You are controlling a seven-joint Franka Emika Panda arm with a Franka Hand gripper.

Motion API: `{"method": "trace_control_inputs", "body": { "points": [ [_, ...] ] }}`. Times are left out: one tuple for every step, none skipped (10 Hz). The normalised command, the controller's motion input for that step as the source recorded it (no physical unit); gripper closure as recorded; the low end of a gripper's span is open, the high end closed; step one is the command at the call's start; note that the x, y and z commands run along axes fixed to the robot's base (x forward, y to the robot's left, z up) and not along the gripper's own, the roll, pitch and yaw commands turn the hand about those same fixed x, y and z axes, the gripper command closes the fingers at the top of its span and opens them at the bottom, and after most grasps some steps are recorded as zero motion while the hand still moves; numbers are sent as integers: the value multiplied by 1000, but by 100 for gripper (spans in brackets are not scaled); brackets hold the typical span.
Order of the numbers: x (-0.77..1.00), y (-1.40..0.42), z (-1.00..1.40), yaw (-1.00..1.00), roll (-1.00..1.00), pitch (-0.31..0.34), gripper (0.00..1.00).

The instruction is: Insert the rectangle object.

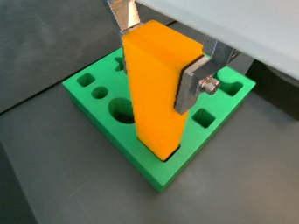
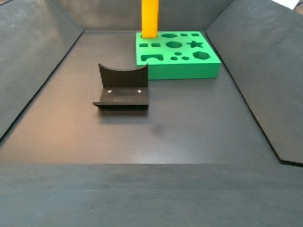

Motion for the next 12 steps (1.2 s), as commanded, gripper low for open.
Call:
{"method": "trace_control_inputs", "body": {
  "points": [
    [97,-289,-357,-14,-16,0,100],
    [77,-191,-454,0,-6,0,100],
    [31,-109,-471,0,0,0,100],
    [0,-37,-320,0,-34,-1,100],
    [0,0,-100,0,-71,-19,100],
    [0,0,-37,0,-64,0,100],
    [3,0,-6,0,-31,0,100],
    [0,0,-6,0,-33,0,100],
    [0,0,0,0,-23,0,100],
    [0,0,0,0,-20,0,100],
    [3,0,0,0,-9,0,100],
    [11,0,0,0,-6,4,100]
  ]
}}
